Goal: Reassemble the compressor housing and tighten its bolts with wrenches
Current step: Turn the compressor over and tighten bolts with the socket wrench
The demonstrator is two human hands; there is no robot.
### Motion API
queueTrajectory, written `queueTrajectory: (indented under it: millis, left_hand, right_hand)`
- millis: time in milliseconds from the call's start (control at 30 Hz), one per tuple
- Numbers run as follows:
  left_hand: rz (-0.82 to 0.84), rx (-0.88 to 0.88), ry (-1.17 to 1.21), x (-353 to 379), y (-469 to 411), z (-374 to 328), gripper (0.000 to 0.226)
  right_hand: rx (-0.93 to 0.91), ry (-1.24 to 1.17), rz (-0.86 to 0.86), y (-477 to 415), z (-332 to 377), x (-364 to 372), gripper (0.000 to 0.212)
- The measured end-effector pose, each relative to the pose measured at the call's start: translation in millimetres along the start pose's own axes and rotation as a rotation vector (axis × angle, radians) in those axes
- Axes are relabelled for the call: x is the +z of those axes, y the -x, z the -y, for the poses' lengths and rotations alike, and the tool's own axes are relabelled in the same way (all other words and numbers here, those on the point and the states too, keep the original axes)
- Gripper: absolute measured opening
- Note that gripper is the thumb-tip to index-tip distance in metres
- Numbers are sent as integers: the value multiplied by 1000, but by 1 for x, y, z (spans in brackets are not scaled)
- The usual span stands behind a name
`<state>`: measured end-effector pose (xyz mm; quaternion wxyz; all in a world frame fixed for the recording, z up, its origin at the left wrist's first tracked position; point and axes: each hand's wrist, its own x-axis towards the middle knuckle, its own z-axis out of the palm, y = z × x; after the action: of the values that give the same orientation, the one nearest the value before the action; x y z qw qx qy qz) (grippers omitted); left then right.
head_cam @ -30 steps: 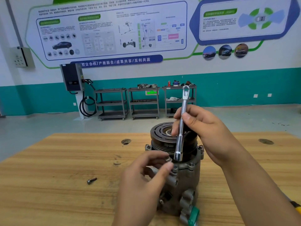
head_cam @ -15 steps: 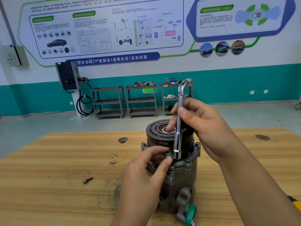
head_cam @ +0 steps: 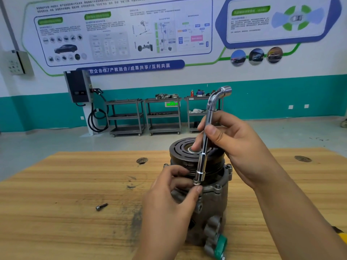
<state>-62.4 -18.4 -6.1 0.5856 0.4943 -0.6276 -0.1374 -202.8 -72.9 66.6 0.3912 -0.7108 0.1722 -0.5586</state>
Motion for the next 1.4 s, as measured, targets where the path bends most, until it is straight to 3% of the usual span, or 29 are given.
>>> queueTrajectory:
  millis: [167, 367, 600, 767, 1000, 1400]
  left_hand:
    - [22, 9, -45, -1, 0, -4, 35]
    - [34, 9, -48, -1, 1, -3, 31]
    - [-6, 39, -16, 3, 3, 3, 31]
    - [-53, 173, -22, -2, -3, 1, 13]
    - [-147, 239, 335, -4, -47, -34, 11]
    - [213, 60, 795, 8, -89, -42, 15]
  right_hand:
    - [-7, 39, 10, 0, 0, 2, 15]
    - [36, 132, 28, -1, 0, 6, 20]
    - [91, 178, 182, 3, 5, -10, 17]
    - [101, 182, 252, 3, 9, -11, 20]
    - [108, 183, 206, 1, 8, -6, 15]
    - [70, 243, 88, -3, -1, -2, 21]
